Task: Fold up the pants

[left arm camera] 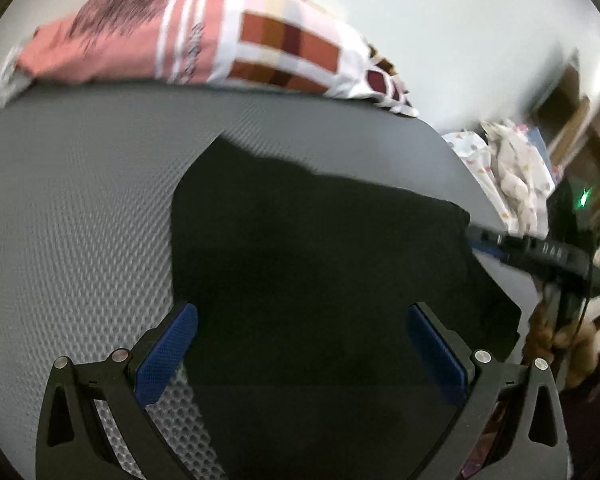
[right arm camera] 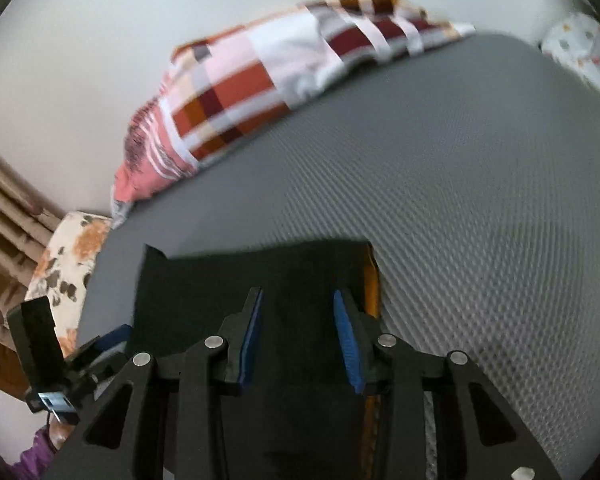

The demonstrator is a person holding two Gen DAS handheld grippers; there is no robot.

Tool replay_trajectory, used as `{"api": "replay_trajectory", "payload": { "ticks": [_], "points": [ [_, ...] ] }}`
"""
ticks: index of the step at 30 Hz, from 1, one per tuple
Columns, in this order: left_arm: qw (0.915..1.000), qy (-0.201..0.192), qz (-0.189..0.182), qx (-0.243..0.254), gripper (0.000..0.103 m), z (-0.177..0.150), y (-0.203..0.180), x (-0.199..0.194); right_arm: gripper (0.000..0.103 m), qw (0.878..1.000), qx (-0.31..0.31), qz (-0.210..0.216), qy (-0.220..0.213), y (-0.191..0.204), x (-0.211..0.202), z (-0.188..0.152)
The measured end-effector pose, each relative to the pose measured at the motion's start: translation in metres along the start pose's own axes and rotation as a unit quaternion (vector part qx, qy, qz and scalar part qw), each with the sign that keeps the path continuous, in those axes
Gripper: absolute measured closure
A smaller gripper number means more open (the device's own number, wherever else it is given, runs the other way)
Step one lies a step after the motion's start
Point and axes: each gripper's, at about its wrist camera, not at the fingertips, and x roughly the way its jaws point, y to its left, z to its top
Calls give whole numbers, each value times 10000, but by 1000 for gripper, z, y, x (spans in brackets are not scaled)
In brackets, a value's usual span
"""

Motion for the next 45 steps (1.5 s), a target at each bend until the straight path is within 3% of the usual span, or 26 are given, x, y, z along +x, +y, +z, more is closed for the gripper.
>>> {"api": "replay_trajectory", "payload": {
  "ticks": [5,8,12,15,17,22,25,28,33,35,36,37,40,45],
  "points": [
    [9988,-26,-24,-480,0,-7,26,-1,69,9996,-233,-164,-55,3,2,-14],
    [9986,-155,5,-505,0,-7,26,-12,67,9992,-37,175,-367,3,-24,-19],
    [9992,-373,136,-111,0,-10,6,-31,67,9979,-255,256,-530,10,-59,-53],
    [9980,-234,382,437,0,-21,-14,-30,68,9987,-434,-63,-278,10,-64,-87],
    [9970,-123,435,621,0,-31,-20,-29,69,9983,-451,-92,-367,10,-73,-108],
    [9971,83,538,534,0,-49,-17,-22,67,9967,-666,-309,-347,6,-64,-124],
    [9983,98,498,282,0,-52,-8,-24,62,9997,6,204,-130,-17,-66,-120],
    [9986,-4,469,249,0,-51,-8,-31,62,9974,341,509,-379,-30,-78,-116],
    [9982,103,496,330,0,-53,-12,-28,61,9833,1111,1389,-381,-51,-78,-101],
    [9981,166,499,314,0,-54,-12,-25,71,9839,1126,1351,-324,-51,-73,-91],
    [9980,179,517,310,0,-54,-12,-25,89,9865,1035,1252,-213,-48,-69,-87],
    [9979,191,531,304,0,-54,-12,-25,93,9901,937,1046,-32,-44,-63,-83],
    [9980,178,532,279,0,-53,-11,-27,94,9872,1129,1103,223,-41,-61,-76],
    [9986,143,480,168,0,-48,-8,-33,98,9734,1423,1796,56,-29,-94,-74]
  ]
}}
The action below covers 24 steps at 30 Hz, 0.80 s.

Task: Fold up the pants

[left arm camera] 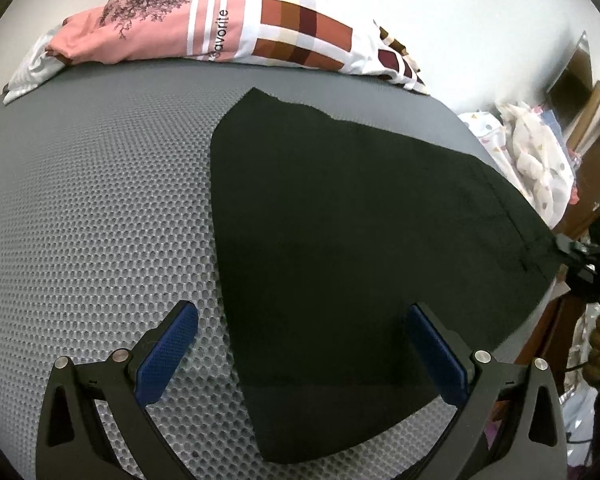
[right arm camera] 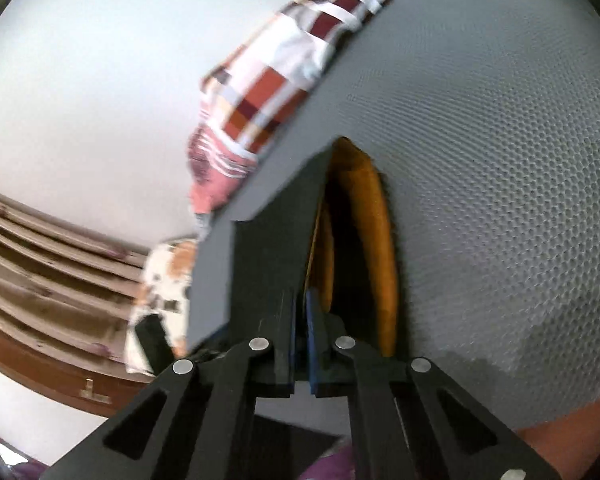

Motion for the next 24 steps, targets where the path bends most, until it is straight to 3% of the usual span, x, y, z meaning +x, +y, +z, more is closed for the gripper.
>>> {"api": "replay_trajectory", "payload": {
  "ticks": [3,7,10,17,20,24],
  "points": [
    [10000,29,-7,33,0,1,-2,-1,99,9996,294,27,40,-1,-5,-15],
    [9999,131,6,79,0,-3,-4,6,100,9961,734,-423,227,-44,7,-30],
    [9996,260,40,85,0,-8,-3,12,101,9954,886,-342,139,-63,8,-30],
    [9997,172,75,144,0,-9,-4,13,101,9968,508,-572,229,-50,14,-26],
    [9994,96,137,319,0,-13,-7,13,92,9954,-82,-947,113,-26,18,-23],
    [9993,35,134,354,0,-14,-8,13,92,9820,-948,-1628,-146,5,17,-21]
  ]
}}
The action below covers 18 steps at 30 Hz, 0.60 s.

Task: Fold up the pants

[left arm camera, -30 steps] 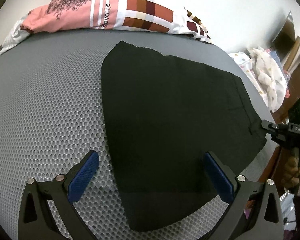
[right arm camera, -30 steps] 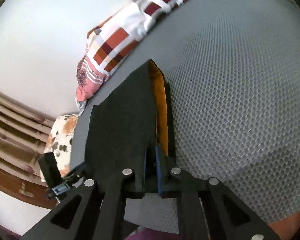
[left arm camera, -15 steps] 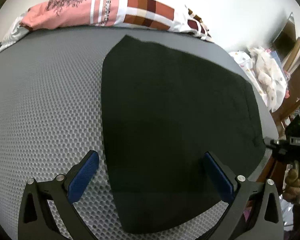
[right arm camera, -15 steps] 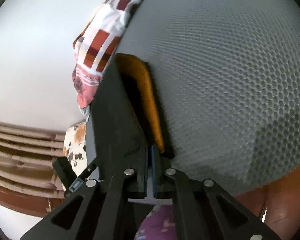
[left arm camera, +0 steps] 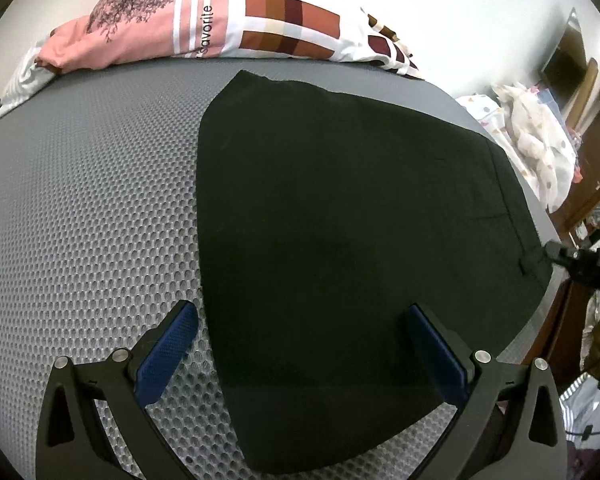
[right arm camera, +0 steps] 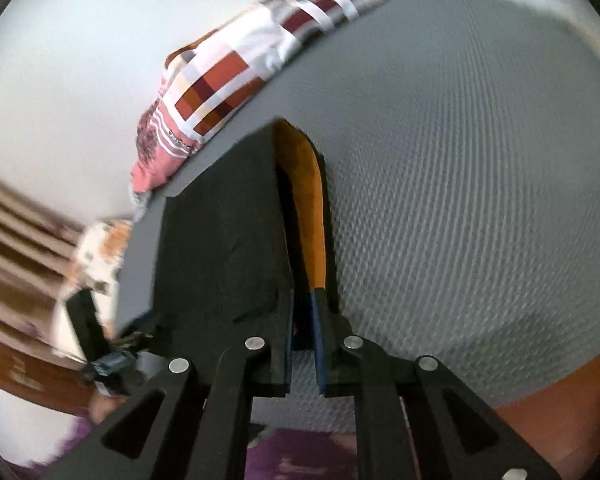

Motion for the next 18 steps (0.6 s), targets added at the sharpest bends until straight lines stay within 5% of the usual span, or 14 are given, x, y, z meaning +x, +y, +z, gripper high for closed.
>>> {"api": "replay_trajectory", "payload": {
  "ticks": [5,8,11,18],
  "points": [
    [10000,-38,12,34,0,0,0,0,92,9916,-1118,-384,-526,45,-14,3],
    [10000,-52,15,42,0,0,0,0,93,9839,-1617,-636,-413,57,-1,-8],
    [9999,-89,26,48,0,-2,-1,0,93,9810,-1670,-973,-187,46,18,-18],
    [9998,-138,132,5,0,-2,-2,1,96,9823,-1560,-986,-313,35,22,-24]
  ]
}}
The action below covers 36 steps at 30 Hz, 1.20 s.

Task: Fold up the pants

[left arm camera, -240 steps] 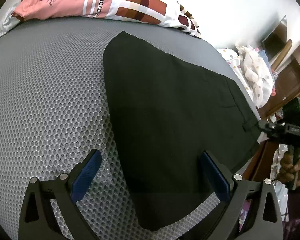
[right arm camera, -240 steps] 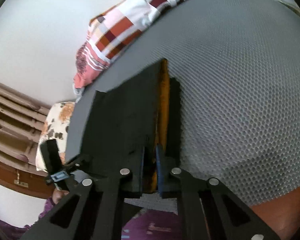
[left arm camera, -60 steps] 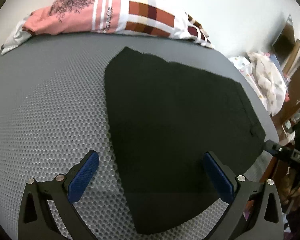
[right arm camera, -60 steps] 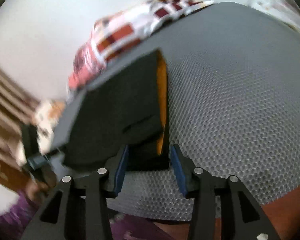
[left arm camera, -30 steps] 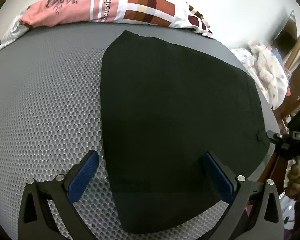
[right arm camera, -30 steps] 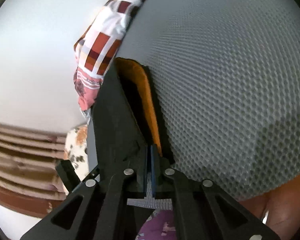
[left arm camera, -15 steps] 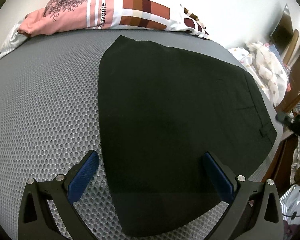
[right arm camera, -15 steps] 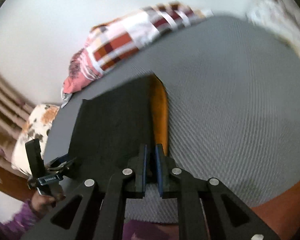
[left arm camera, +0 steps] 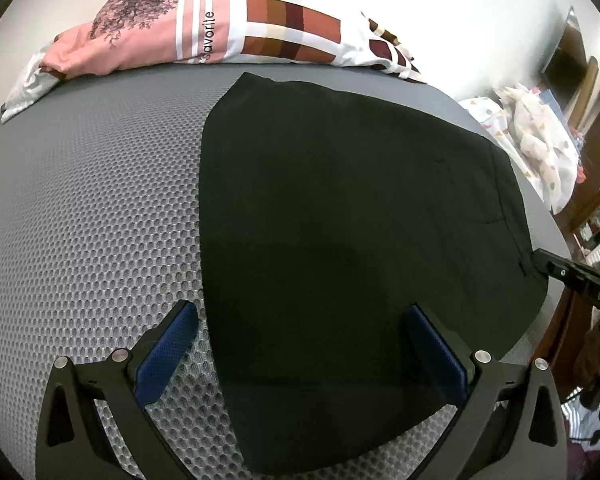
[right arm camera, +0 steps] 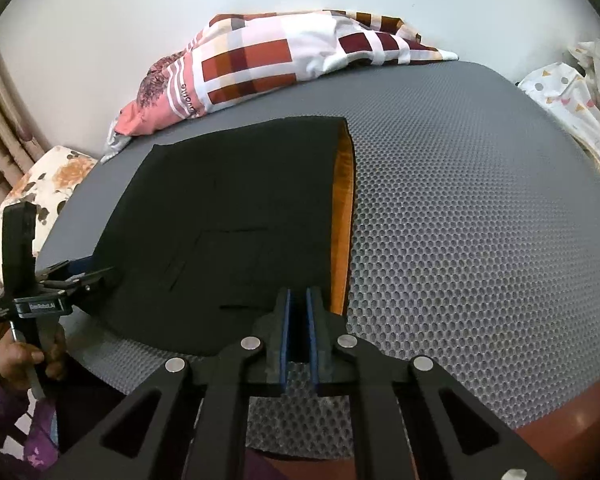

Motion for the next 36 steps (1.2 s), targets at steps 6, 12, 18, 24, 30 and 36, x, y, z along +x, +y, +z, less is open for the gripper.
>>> {"api": "replay_trajectory", "payload": {
  "ticks": [6,12,18,24,30,36],
  "points": [
    [9999,-53,143,20,0,-1,-3,2,96,9999,100,20,-79,0,-1,-4],
    [9997,-89,209,29,0,0,-4,1,96,9997,206,32,-153,-1,-1,-5],
    [9995,-136,296,47,0,0,-6,-1,95,9996,241,23,-167,-1,-1,-5],
    [9942,-347,903,479,0,2,-23,-10,91,9995,286,51,-147,-1,-1,-4],
    [9866,-580,1296,809,0,5,-42,-28,76,9996,217,106,-155,4,0,-4],
    [9827,-917,1436,721,0,9,-52,-54,55,9998,13,86,-151,19,1,-5]
  ]
}}
